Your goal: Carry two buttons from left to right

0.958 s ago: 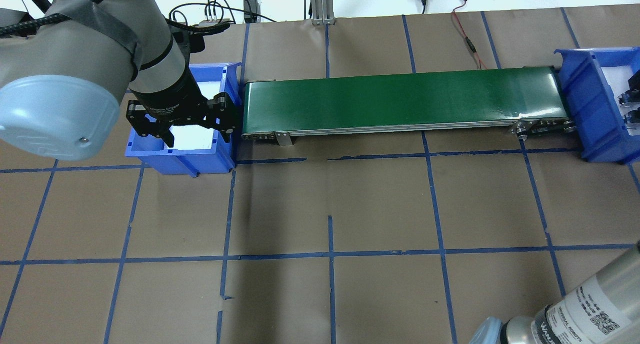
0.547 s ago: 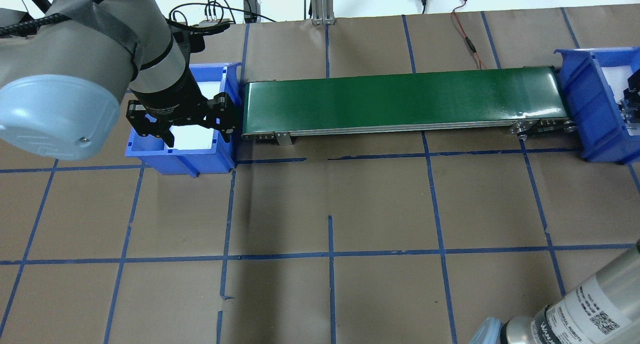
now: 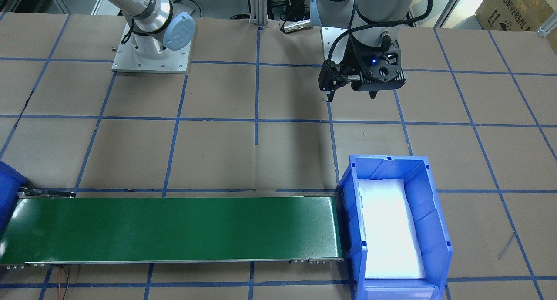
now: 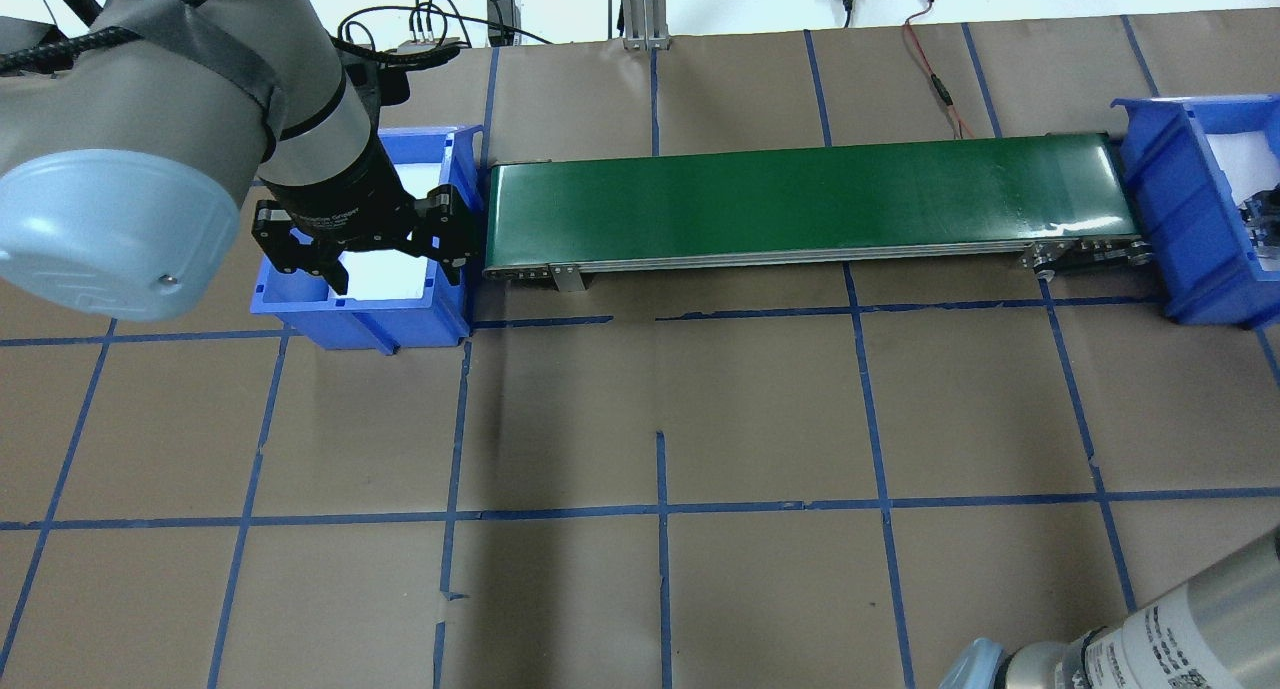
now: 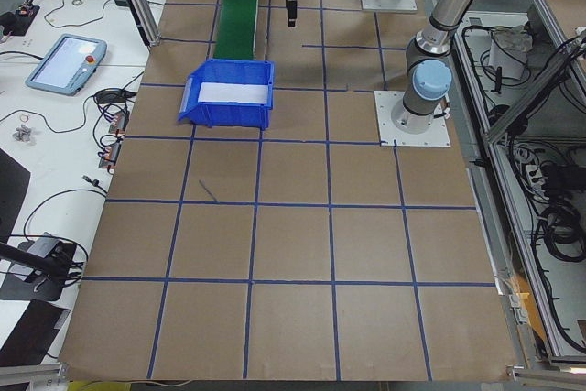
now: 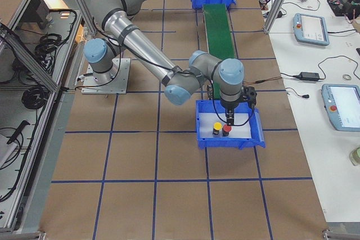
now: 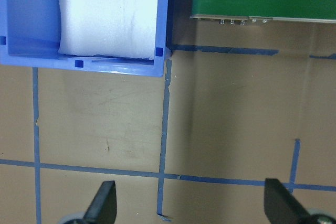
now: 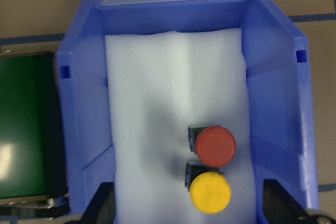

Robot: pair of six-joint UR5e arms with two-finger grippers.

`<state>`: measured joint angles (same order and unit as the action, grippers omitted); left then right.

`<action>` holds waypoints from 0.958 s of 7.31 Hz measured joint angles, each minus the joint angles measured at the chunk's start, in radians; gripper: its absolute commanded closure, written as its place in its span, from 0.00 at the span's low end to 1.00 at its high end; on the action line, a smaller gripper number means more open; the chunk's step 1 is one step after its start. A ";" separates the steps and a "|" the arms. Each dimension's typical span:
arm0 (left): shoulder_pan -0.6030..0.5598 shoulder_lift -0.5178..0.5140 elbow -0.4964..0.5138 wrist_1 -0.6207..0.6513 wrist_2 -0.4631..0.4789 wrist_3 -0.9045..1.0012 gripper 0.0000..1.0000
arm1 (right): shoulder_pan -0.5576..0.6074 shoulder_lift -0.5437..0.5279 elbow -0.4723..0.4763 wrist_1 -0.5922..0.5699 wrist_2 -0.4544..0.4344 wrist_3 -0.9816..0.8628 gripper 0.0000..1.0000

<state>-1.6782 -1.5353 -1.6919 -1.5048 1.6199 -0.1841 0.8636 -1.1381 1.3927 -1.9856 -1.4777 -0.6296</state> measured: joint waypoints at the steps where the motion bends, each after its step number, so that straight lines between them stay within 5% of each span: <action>1: 0.000 0.000 0.000 0.000 0.000 0.000 0.00 | 0.017 -0.078 0.022 0.066 -0.004 0.006 0.00; 5: 0.000 0.003 0.000 0.000 0.000 0.000 0.00 | 0.097 -0.428 0.227 0.230 -0.104 0.023 0.00; 7: 0.000 0.004 0.000 0.000 0.001 0.000 0.00 | 0.132 -0.477 0.207 0.316 -0.120 0.029 0.00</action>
<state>-1.6782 -1.5316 -1.6917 -1.5048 1.6205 -0.1841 0.9956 -1.6149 1.5992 -1.6701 -1.5979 -0.6009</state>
